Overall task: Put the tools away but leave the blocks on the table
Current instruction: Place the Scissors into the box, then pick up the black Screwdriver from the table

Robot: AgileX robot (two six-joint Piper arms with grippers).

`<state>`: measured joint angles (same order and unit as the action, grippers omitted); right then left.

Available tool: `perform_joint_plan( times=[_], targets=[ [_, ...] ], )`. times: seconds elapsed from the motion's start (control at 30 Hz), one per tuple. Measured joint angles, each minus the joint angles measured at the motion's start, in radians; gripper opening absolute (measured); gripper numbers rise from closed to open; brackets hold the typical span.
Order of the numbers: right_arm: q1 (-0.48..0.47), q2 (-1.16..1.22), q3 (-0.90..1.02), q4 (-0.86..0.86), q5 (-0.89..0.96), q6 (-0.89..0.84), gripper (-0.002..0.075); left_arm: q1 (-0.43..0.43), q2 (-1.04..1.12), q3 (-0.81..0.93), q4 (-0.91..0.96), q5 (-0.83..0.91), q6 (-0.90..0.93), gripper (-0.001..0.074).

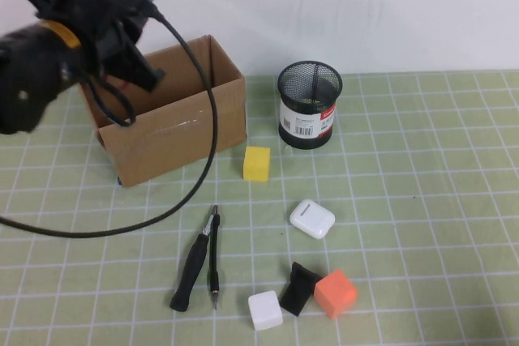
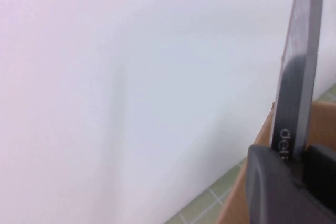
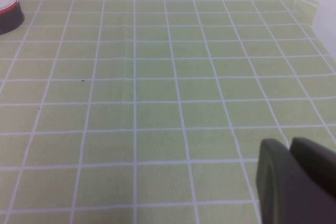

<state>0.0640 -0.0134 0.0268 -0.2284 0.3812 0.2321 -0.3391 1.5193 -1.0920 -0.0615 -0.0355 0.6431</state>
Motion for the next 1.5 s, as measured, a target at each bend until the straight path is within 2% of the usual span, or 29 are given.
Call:
perform_joint_plan(
  times=[0.3,0.4,0.63,0.93,1.1,1.37,1.5],
  targets=[
    [0.0,0.0,0.0,0.0,0.0,0.0,-0.0007,0.0,0.14,0.0,0.0,-0.014,-0.021,0.0086],
    [0.0,0.0,0.0,0.0,0.0,0.0,-0.0007,0.0,0.15,0.0,0.0,-0.014,-0.021,0.011],
    [0.0,0.0,0.0,0.0,0.0,0.0,-0.0007,0.0,0.15,0.0,0.0,-0.018,-0.021,0.022],
    [0.0,0.0,0.0,0.0,0.0,0.0,-0.0007,0.0,0.056,0.0,-0.014,0.082,-0.069,0.0235],
    [0.0,0.0,0.0,0.0,0.0,0.0,-0.0007,0.0,-0.085,0.0,-0.019,0.215,-0.22,0.0235],
    [0.0,0.0,0.0,0.0,0.0,0.0,-0.0007,0.0,-0.2,-0.004,-0.023,0.693,-0.433,0.0235],
    [0.0,0.0,0.0,0.0,0.0,0.0,-0.0007,0.0,-0.199,-0.004,-0.109,0.882,-0.464,0.0235]
  ],
)
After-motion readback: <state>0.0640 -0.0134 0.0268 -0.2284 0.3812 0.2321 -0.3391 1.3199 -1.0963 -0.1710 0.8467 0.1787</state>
